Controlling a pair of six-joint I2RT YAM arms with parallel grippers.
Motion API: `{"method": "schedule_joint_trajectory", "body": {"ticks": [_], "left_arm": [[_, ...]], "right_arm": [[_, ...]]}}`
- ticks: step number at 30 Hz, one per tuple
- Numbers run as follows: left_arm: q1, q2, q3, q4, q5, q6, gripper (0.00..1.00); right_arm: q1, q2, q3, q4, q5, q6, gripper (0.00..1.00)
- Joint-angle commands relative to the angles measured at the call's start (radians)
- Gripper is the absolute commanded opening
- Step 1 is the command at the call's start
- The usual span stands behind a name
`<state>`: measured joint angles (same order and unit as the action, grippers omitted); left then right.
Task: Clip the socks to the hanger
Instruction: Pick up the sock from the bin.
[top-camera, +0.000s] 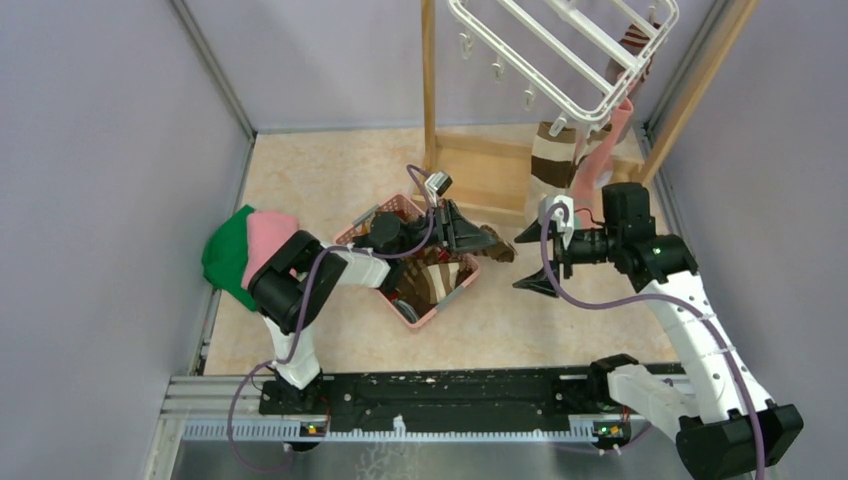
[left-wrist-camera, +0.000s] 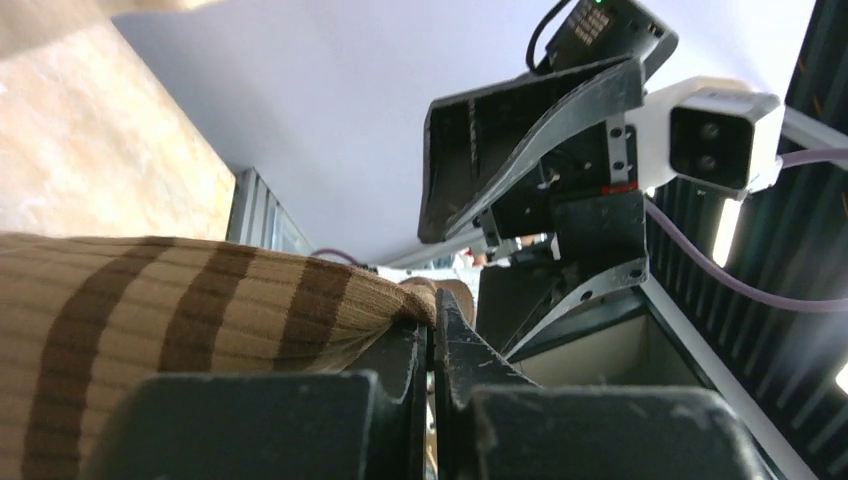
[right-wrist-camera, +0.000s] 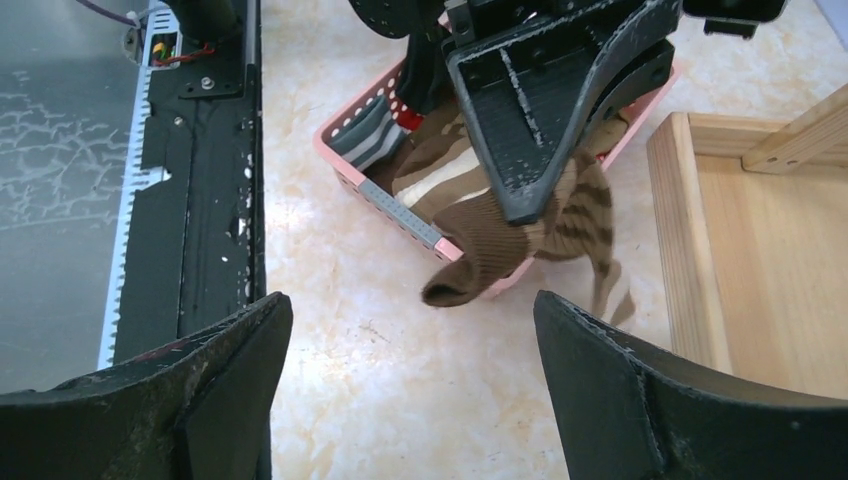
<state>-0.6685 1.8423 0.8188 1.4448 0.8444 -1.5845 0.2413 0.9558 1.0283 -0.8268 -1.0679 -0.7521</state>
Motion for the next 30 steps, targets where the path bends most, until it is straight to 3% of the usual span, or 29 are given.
{"method": "schedule_joint_trajectory", "body": {"ticks": [1,11,22,24,29,30], "left_arm": [[-0.006,-0.016,-0.002,0.230,-0.178,0.004,0.00],[-0.046,-0.026,-0.003,0.219,-0.290,0.025,0.00],[-0.050,-0.010,0.007,0.265,-0.287,-0.020,0.00],[-0.050,-0.008,0.005,0.274,-0.288,-0.025,0.00],[-0.050,-0.018,-0.010,0.279,-0.287,-0.024,0.00],[-0.049,-0.020,-0.015,0.277,-0.286,-0.021,0.00]], "right_arm": [[-0.002,0.004,-0.030,0.171,-0.027,0.120,0.88],[0.017,0.048,-0.064,0.351,-0.001,0.298,0.72],[0.018,0.038,-0.086,0.371,0.112,0.268,0.50],[0.017,0.036,-0.087,0.371,0.127,0.263,0.39],[0.017,0.033,-0.077,0.364,0.146,0.246,0.01],[0.016,0.032,-0.074,0.359,0.146,0.244,0.00]]}}
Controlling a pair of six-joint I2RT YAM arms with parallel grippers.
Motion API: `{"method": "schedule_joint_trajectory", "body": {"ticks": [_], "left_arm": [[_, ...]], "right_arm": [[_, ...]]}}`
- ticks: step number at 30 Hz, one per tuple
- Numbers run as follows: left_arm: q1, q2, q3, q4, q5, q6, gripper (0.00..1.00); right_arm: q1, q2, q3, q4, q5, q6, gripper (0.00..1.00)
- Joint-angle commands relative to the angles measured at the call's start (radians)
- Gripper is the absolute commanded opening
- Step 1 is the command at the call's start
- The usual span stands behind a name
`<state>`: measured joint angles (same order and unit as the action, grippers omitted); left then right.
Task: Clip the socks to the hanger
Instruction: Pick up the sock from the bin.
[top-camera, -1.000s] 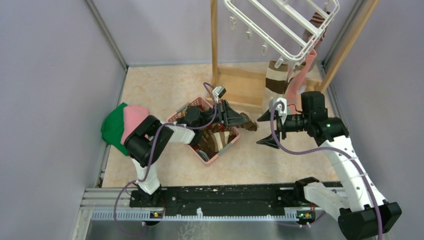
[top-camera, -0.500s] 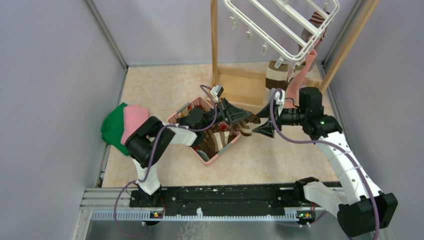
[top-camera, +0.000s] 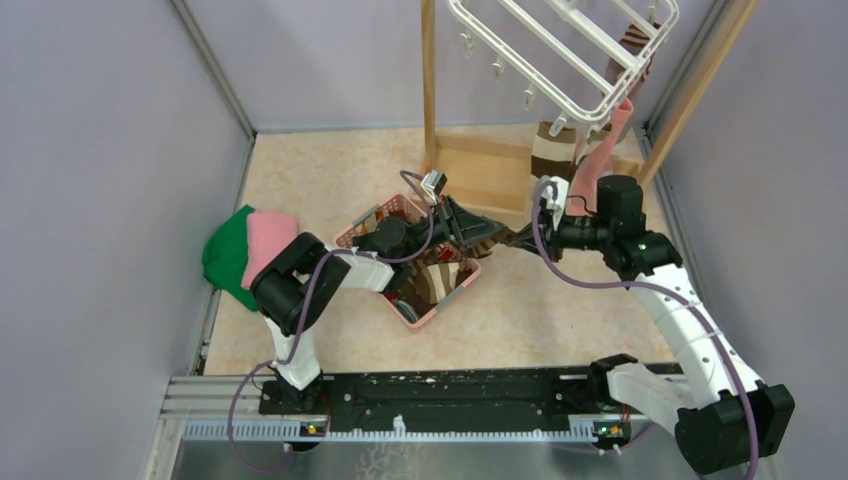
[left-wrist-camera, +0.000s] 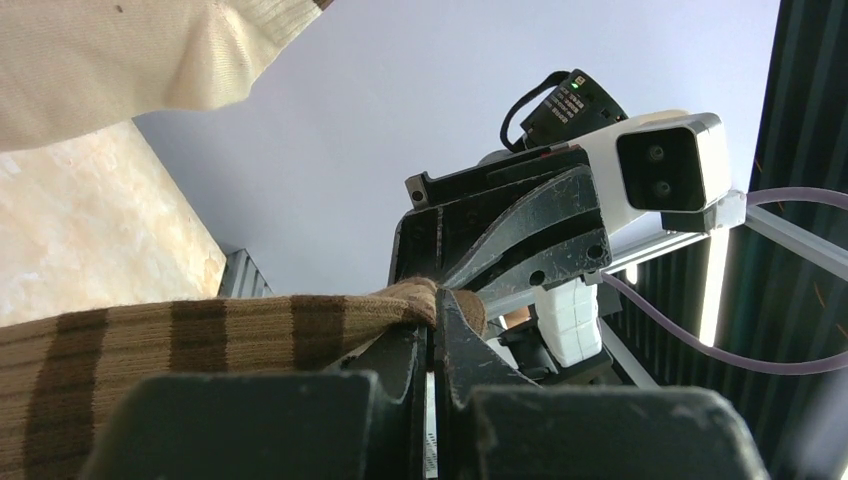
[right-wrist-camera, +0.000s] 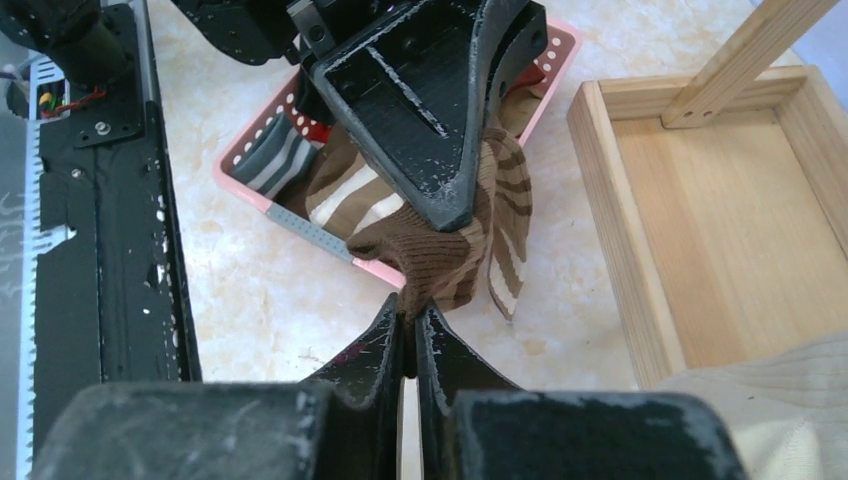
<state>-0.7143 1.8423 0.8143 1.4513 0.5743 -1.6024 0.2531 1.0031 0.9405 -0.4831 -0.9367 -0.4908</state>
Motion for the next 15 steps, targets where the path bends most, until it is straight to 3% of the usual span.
{"method": "schedule_joint_trajectory", "body": {"ticks": [1,9,13,15], "left_arm": [[-0.004,-0.023,-0.014,0.267,-0.017,0.001,0.00],[0.010,-0.072,-0.055,0.244,0.036,0.085,0.28],[0.056,-0.168,-0.128,0.193,0.105,0.226,0.45],[0.084,-0.243,-0.162,0.089,0.158,0.345,0.57]], "right_arm": [[0.005,-0.017,0.019,0.005,0.014,-0.025,0.00],[-0.017,-0.031,0.079,-0.197,-0.096,-0.220,0.00],[-0.029,-0.046,0.085,-0.268,-0.093,-0.292,0.00],[-0.033,-0.055,0.074,-0.285,-0.074,-0.311,0.00]]}}
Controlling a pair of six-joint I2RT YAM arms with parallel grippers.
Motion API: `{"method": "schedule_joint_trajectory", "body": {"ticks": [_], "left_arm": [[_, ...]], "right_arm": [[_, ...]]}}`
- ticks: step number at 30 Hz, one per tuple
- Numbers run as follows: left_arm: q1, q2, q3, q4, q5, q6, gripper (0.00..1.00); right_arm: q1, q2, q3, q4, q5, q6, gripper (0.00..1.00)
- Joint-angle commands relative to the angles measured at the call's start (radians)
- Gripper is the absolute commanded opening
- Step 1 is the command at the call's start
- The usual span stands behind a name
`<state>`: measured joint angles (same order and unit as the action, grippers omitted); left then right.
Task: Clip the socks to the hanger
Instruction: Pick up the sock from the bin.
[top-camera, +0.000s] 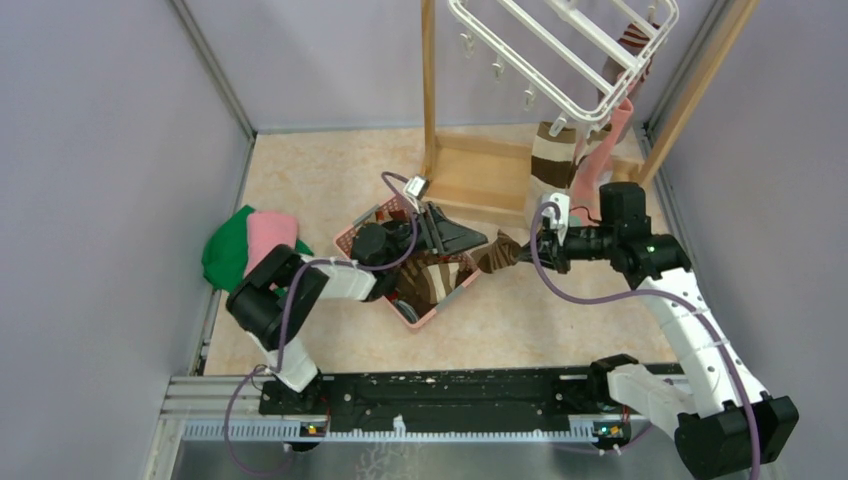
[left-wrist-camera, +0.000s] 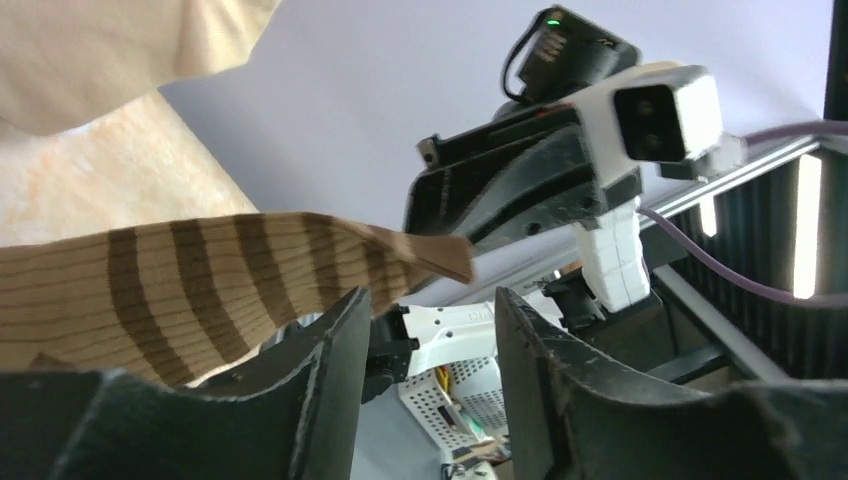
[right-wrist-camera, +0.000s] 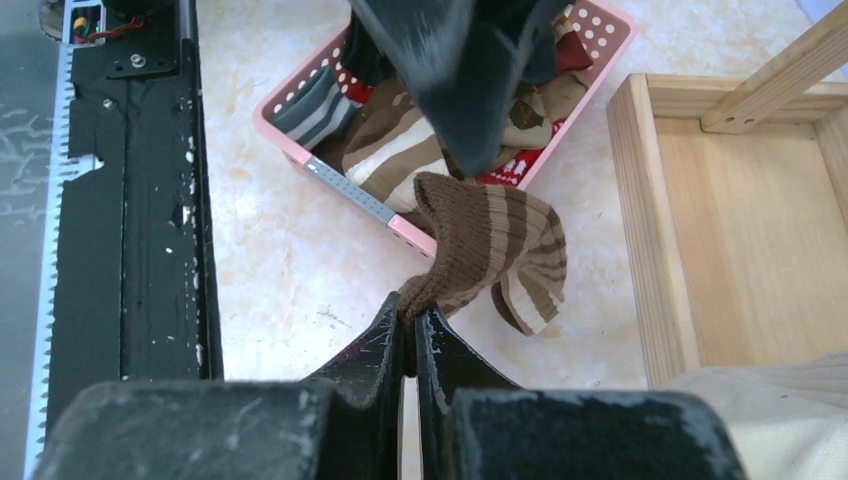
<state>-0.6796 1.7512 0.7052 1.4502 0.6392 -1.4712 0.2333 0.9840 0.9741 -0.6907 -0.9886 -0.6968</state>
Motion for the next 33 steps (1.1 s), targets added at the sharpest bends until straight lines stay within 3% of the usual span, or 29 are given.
{"method": "schedule_joint_trajectory", "body": {"ticks": [1,3,7,9,13,18,21,29,33], "left_arm": [[0.063,-0.193,-0.065,0.008,0.129,0.291,0.61],[0.070,-0.296,-0.071,-0.202,0.167,0.498,0.71],[-0.005,-0.510,-0.076,-0.641,0.100,1.086,0.88],[-0.065,-0.599,-0.118,-0.676,0.044,1.324,0.95],[-0.117,-0.630,-0.223,-0.486,0.124,1.603,0.99],[-0.142,-0.512,-0.129,-0.534,0.279,1.775,0.99],[-0.150,-0.449,-0.055,-0.580,0.289,1.824,0.97],[-0.158,-0.301,0.079,-0.586,0.386,1.812,0.78],[-0.176,-0.255,0.113,-0.577,0.435,1.788,0.74]], "right_arm": [[-0.014,-0.039,0.037,-0.088,-0.012,-0.119,0.00],[-0.018,-0.047,0.025,-0.104,-0.007,-0.139,0.00],[-0.027,-0.059,0.008,-0.185,-0.061,-0.240,0.00],[-0.027,-0.056,0.010,-0.255,-0.105,-0.329,0.00],[-0.028,-0.050,0.015,-0.343,-0.160,-0.459,0.00],[-0.028,-0.045,0.001,-0.436,-0.207,-0.636,0.00],[-0.028,-0.049,-0.015,-0.446,-0.217,-0.675,0.00],[-0.027,-0.047,-0.037,-0.449,-0.217,-0.725,0.00],[-0.026,-0.049,-0.034,-0.452,-0.217,-0.727,0.00]]}}
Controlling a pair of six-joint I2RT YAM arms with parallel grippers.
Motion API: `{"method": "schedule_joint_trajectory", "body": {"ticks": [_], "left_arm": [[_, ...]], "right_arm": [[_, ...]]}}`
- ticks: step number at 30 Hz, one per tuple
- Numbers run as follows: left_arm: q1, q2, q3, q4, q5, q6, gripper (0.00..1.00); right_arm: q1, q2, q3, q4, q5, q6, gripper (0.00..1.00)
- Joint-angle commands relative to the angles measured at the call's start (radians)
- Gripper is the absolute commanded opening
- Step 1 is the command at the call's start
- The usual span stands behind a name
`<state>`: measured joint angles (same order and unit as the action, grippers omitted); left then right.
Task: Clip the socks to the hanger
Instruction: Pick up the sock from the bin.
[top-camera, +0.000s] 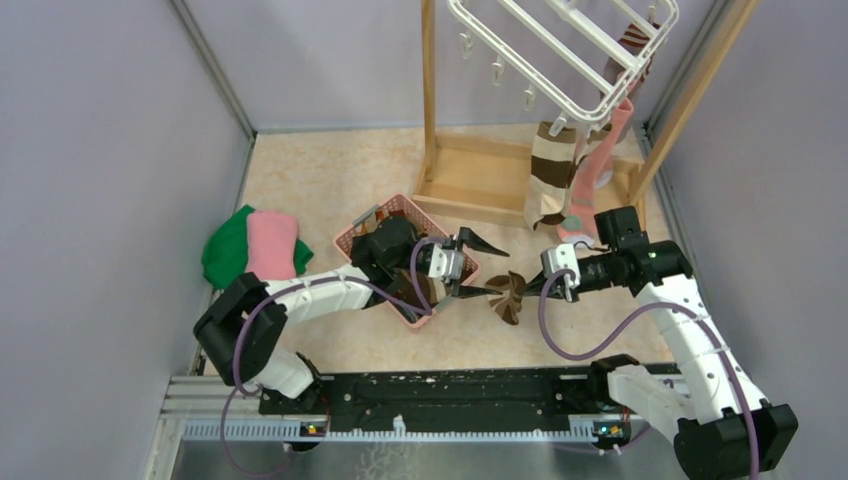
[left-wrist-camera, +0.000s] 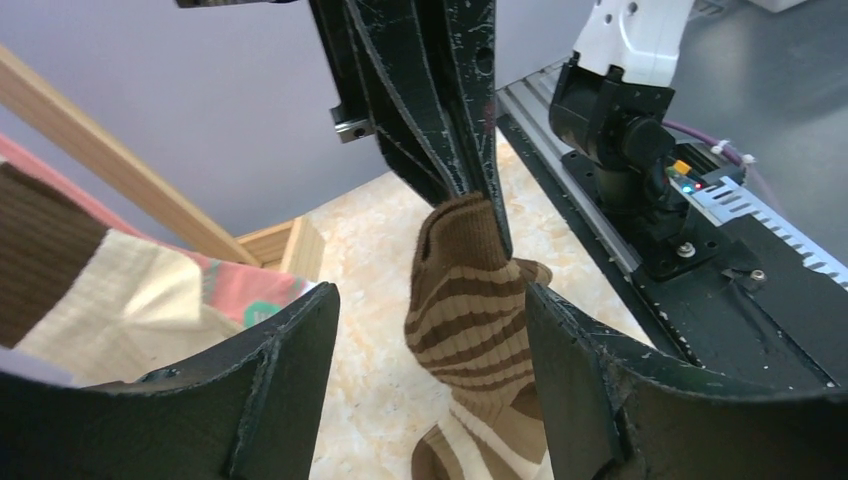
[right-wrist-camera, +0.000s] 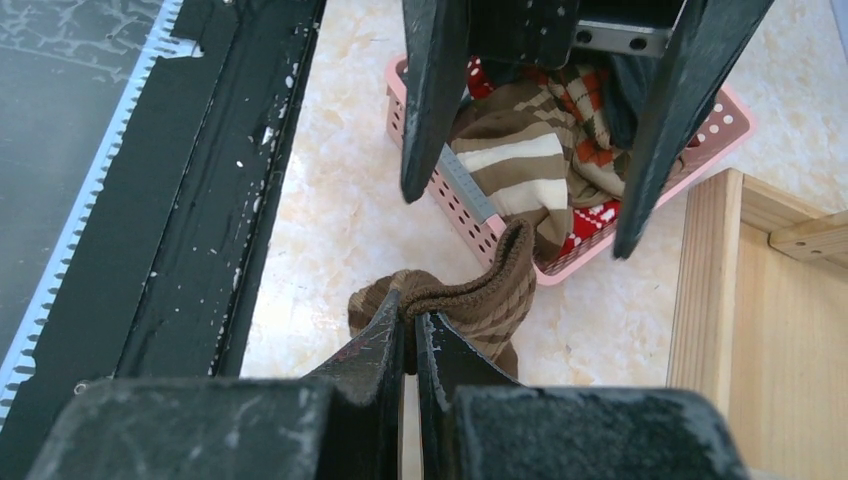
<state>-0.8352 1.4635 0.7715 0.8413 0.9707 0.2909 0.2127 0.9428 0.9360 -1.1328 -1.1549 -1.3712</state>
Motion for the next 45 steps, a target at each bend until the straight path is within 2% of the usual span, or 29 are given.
{"method": "schedule_joint_trajectory", "body": {"ticks": [1,11,14,17,20,21,25,30,32,36,38,42,45], "left_arm": [[-0.026,0.040,0.048,0.034,0.102,0.028,0.73],[-0.045,0.094,0.077,0.078,0.074,0.000,0.60],[-0.048,0.108,0.090,0.078,0.073,-0.007,0.52],[-0.049,0.114,0.097,0.080,0.072,-0.018,0.34],[-0.048,0.109,0.098,0.074,0.065,-0.036,0.03],[-0.048,0.103,0.096,0.069,0.054,-0.047,0.00],[-0.038,0.063,0.068,0.070,-0.032,-0.181,0.00],[-0.008,0.030,0.079,0.012,-0.048,-0.473,0.00],[-0.003,0.027,0.083,0.000,-0.054,-0.563,0.00],[-0.002,0.024,0.080,-0.008,-0.081,-0.662,0.00],[-0.002,0.021,0.071,-0.006,-0.107,-0.679,0.00],[-0.002,0.023,0.064,-0.008,-0.169,-0.692,0.00],[-0.003,0.019,0.055,-0.016,-0.215,-0.657,0.00]], "right_arm": [[-0.006,-0.007,0.004,-0.010,-0.050,-0.054,0.00],[-0.006,-0.002,0.000,-0.030,-0.056,-0.086,0.00],[-0.006,-0.002,-0.001,-0.031,-0.055,-0.086,0.00],[-0.006,-0.002,-0.001,-0.031,-0.052,-0.086,0.00],[-0.006,-0.002,-0.002,-0.030,-0.048,-0.086,0.00],[-0.005,-0.003,-0.002,-0.030,-0.045,-0.085,0.00],[-0.007,-0.013,0.002,-0.001,-0.035,-0.029,0.01],[-0.023,-0.032,0.032,0.174,0.054,0.301,0.14],[-0.035,-0.032,0.036,0.252,0.109,0.417,0.15],[-0.053,-0.029,0.026,0.399,0.261,0.623,0.16],[-0.059,-0.027,0.024,0.427,0.283,0.654,0.17],[-0.059,-0.024,0.041,0.363,0.158,0.597,0.35],[-0.059,-0.027,0.063,0.237,0.054,0.462,0.57]]}}
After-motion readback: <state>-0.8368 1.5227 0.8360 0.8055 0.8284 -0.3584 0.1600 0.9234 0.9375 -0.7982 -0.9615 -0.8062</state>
